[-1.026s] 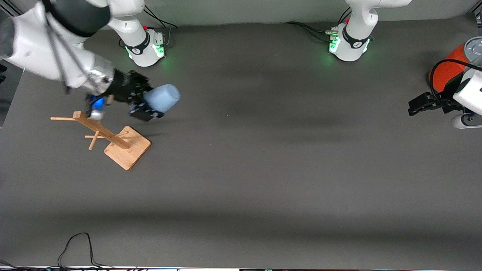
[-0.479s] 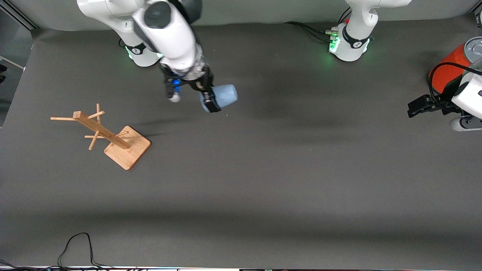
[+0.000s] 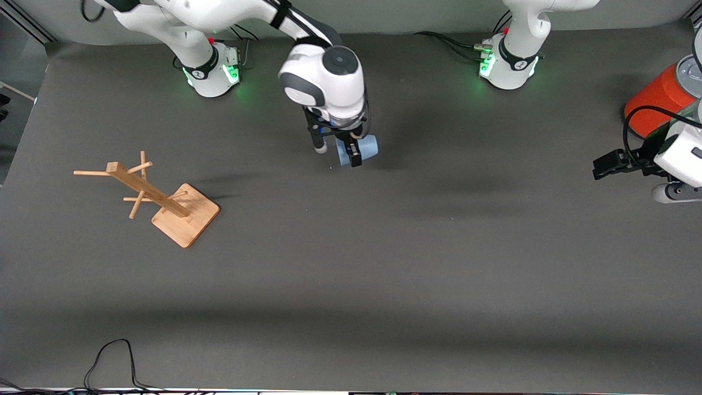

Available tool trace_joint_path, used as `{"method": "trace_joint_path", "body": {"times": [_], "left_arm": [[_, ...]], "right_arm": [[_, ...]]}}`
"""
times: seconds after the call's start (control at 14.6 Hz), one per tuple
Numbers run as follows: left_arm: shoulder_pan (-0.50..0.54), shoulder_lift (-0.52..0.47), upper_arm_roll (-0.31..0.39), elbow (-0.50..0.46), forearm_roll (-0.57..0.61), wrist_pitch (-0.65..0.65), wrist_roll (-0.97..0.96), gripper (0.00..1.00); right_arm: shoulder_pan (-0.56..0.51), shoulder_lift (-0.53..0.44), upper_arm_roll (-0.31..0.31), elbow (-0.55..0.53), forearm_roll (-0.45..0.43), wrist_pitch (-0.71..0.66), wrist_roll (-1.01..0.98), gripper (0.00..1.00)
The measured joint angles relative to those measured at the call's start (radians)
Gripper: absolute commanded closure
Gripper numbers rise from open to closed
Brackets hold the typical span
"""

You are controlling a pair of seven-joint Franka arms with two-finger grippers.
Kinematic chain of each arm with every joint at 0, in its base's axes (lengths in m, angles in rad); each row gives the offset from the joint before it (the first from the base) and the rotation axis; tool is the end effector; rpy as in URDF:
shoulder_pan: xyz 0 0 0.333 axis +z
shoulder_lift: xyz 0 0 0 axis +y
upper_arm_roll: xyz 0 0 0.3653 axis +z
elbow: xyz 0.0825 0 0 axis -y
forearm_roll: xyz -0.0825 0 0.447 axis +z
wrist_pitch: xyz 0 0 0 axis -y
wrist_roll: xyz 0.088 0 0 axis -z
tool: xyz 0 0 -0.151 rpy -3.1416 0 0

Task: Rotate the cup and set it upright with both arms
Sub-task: 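Carry the blue cup to the table middle with the right gripper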

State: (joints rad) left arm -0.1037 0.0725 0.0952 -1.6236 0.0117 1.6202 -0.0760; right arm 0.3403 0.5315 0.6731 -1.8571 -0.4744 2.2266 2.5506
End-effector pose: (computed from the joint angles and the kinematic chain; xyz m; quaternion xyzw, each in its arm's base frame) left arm 0.6388 -0.0054 0.5603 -0.9987 -0.0332 0.0374 0.0109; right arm 0.4141 0.5669 0.2430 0.7949 -0.6063 0.0245 0.0013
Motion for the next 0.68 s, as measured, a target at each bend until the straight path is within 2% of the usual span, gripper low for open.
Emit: {"method": "trace_joint_path", "body": {"times": [0.21,0.27,0.55,0.62,0.68], "left_arm": [[0.005,0.033,0.000,0.014,0.000,0.003,0.001,0.00],[0.005,0.045,0.000,0.020,0.000,0.004,0.001,0.00],[0.005,0.082,-0.003,0.052,0.000,0.004,0.001,0.00],[0.005,0.090,-0.004,0.061,-0.001,0.004,0.001,0.00],[0.005,0.098,-0.006,0.071,-0.001,0.005,0.001,0.00]], "right_arm": [[0.035,0.109,-0.001,0.030,-0.124,0.003,0.162,0.25],[0.036,0.137,-0.002,0.040,-0.147,0.003,0.175,0.22],[0.037,0.195,-0.004,0.061,-0.189,0.005,0.180,0.21],[0.038,0.203,-0.004,0.063,-0.205,0.009,0.184,0.16],[0.039,0.212,-0.004,0.064,-0.218,0.011,0.185,0.00]]}}
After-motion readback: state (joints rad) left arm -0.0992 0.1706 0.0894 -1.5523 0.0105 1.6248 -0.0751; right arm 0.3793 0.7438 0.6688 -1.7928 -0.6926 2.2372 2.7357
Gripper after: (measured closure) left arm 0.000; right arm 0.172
